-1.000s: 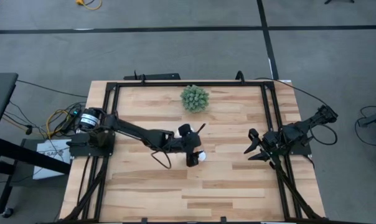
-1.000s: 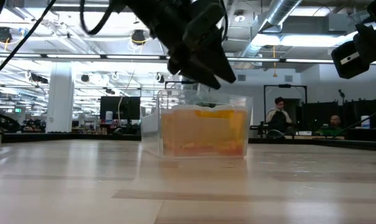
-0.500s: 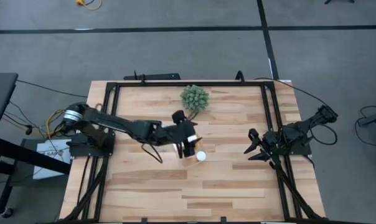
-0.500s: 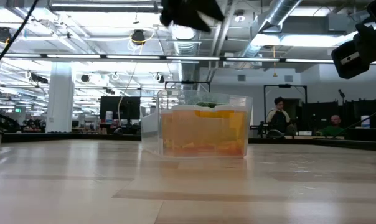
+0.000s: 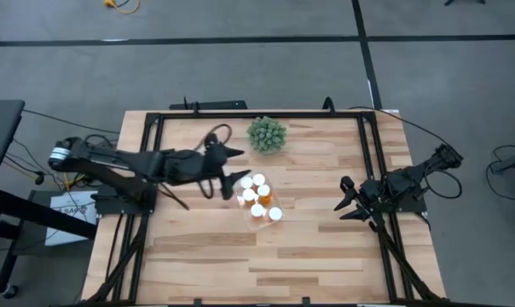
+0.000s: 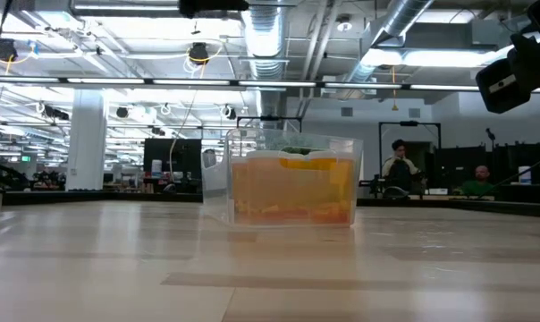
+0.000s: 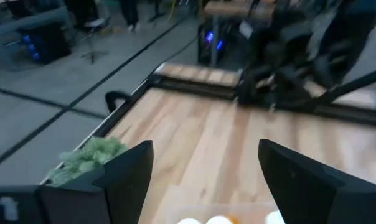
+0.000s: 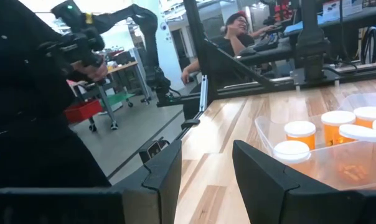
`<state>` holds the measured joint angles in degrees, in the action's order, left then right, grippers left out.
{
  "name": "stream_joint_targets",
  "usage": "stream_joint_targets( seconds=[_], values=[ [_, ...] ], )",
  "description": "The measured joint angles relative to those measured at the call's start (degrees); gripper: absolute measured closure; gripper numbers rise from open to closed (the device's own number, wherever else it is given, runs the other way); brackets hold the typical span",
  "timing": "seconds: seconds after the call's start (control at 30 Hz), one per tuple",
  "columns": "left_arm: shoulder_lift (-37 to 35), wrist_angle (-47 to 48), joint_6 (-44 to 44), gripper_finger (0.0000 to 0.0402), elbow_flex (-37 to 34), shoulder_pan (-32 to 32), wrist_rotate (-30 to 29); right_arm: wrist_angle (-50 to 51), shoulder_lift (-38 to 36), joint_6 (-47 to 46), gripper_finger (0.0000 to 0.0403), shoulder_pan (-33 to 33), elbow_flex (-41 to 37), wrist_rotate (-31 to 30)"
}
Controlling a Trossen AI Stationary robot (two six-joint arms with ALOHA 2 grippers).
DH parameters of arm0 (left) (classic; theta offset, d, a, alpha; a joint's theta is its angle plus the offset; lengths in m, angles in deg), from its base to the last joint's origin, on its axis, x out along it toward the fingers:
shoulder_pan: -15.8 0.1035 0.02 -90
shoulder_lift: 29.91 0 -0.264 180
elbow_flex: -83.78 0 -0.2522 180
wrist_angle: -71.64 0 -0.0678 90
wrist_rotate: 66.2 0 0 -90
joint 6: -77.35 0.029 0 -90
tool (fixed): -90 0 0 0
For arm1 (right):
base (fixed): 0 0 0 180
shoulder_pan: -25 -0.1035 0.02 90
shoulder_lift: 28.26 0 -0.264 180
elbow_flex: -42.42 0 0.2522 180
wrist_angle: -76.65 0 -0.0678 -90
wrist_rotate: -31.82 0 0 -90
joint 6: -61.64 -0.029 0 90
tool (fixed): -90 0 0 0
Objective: Pick and place pill bottles into a basket
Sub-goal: Return to Home Position
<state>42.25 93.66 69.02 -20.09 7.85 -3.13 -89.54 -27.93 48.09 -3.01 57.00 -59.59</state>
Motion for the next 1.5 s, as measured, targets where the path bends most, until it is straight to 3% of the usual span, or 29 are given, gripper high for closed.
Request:
stream_joint_targets(
  seconds=[0.3,0.5,0.87,1.23,1.5],
  values=[
    [-17.4,-13.4,-5.0,0.012,-20.3,0.2,8.0,0.0,0.0,0.0,0.0267,0.0,0.0,0.0],
    [-30.9,-14.6,-6.3,0.012,-29.4,0.2,14.6,0.0,0.0,0.0,0.0267,0.0,0.0,0.0],
    [-53.6,-12.9,-6.9,0.012,-43.9,0.2,19.7,0.0,0.0,0.0,0.0267,0.0,0.0,0.0],
    [-67.3,-23.9,-8.3,0.012,-55.7,0.2,20.3,0.0,0.0,0.0,0.0267,0.0,0.0,0.0],
    [-72.1,-27.2,-7.0,0.012,-60.3,0.2,20.8,0.0,0.0,0.0,0.0267,0.0,0.0,0.0]
  ],
)
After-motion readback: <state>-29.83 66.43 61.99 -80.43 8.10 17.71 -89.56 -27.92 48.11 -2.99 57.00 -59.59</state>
